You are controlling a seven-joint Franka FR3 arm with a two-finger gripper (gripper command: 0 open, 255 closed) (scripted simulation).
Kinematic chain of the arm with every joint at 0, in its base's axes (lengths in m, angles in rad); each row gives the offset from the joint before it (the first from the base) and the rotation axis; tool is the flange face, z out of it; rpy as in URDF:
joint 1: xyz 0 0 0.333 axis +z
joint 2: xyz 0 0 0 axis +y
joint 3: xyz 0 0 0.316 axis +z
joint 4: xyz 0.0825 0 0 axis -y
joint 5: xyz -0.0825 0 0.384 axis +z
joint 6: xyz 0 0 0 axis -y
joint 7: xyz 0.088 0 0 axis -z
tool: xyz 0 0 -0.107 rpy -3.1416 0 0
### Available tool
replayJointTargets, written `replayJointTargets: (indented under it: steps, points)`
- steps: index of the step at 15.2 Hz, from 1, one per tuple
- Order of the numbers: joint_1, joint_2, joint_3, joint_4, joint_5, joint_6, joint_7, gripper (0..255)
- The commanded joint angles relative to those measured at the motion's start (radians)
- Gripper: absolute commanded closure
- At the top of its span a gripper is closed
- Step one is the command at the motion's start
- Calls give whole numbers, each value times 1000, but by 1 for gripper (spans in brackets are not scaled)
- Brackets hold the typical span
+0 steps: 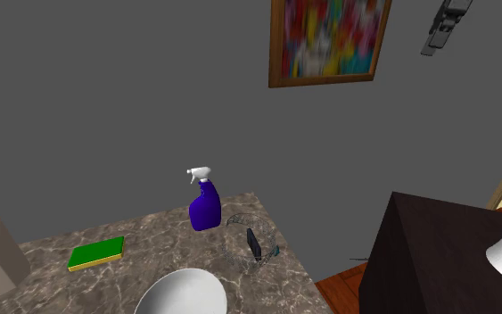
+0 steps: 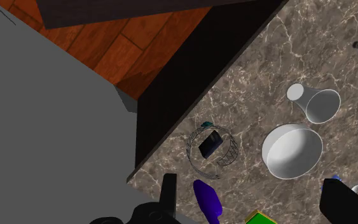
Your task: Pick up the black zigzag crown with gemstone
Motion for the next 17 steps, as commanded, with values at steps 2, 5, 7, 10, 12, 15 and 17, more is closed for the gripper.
replayJointTargets:
  steps: [2,5,7,10,12,15,17]
  points:
    - [0,20,5,-15,1,31,3,0]
    - [2,86,21,-52,5,123,12,0]
    - [3,137,31,-70,8,185,19,0]
    - [4,221,45,-89,11,276,28,0]
    - [5,283,53,-94,12,335,35,0]
    - [6,382,66,-93,13,421,46,0]
    - [6,452,74,-85,12,476,54,0]
